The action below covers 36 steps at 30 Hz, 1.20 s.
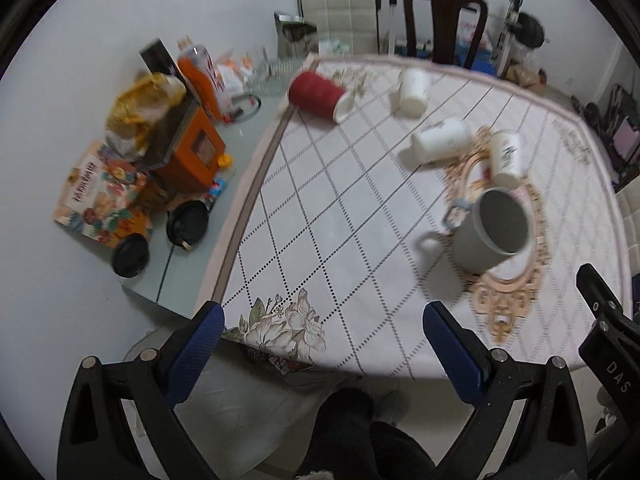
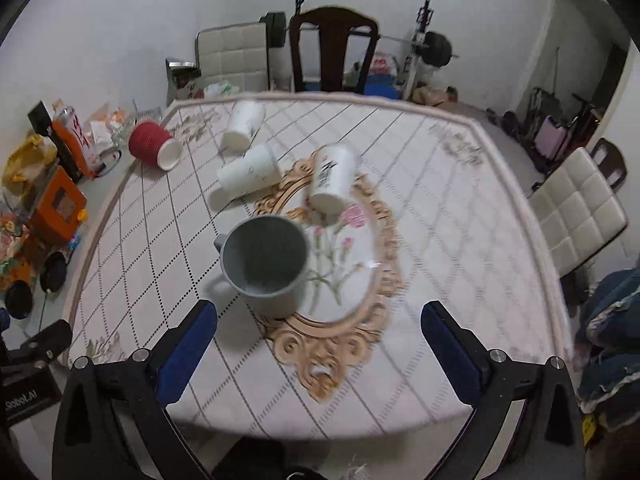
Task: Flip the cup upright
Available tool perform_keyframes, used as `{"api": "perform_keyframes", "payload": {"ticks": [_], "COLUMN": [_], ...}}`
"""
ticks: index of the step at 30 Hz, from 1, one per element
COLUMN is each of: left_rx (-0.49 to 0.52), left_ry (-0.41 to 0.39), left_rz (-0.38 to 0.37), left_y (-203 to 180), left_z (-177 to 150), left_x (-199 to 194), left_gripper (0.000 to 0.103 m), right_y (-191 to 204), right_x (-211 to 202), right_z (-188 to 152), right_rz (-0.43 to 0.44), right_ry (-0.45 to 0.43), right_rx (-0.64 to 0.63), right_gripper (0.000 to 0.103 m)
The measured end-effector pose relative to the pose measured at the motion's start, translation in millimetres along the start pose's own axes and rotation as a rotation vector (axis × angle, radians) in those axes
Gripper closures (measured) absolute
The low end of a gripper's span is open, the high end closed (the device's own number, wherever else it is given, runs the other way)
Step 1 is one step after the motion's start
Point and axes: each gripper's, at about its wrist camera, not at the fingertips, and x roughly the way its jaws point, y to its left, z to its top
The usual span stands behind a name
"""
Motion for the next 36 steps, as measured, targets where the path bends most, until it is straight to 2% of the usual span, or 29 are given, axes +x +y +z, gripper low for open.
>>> {"api": "perform_keyframes", "payload": {"ticks": [4,9,16,25,36], "left_rx": [0.008,0.029,0.056,0.046,0.04], "left_ry": [-0.066,-0.142,-0.182,-0.178,-0.181], "left_rz": [-0.03,-0.072,-0.092,-0.127,-0.125], "left_y": [0.5,4.5,13.6,28.1,36.9], "left_z": [-4.4,-5.4,-6.6,-12.0,-14.1], "left_x": [-50.8,-104.9,-144.2,-161.1,-167.7], "left_gripper": [0.001,0.001,0.001,0.001,0.001], "right_y": [-15.5,-23.1,-23.3,-14.6,-12.9], "right_x": [-60.7,-124.9,-187.6,-223.5,-231.4], "right_z": [4.2,9.9,16.3,12.9,8.8], "right_rz": [-0.034,-0.036,-0.034,-0.034,-0.022], "right_ry": [-0.019,-0.051,-0.068,-0.074,-0.062], "right_rx": [0.005,-0.001,0.018,0.029,0.034], "right_gripper": [0.0,0.0,0.0,0.0,0.0]}}
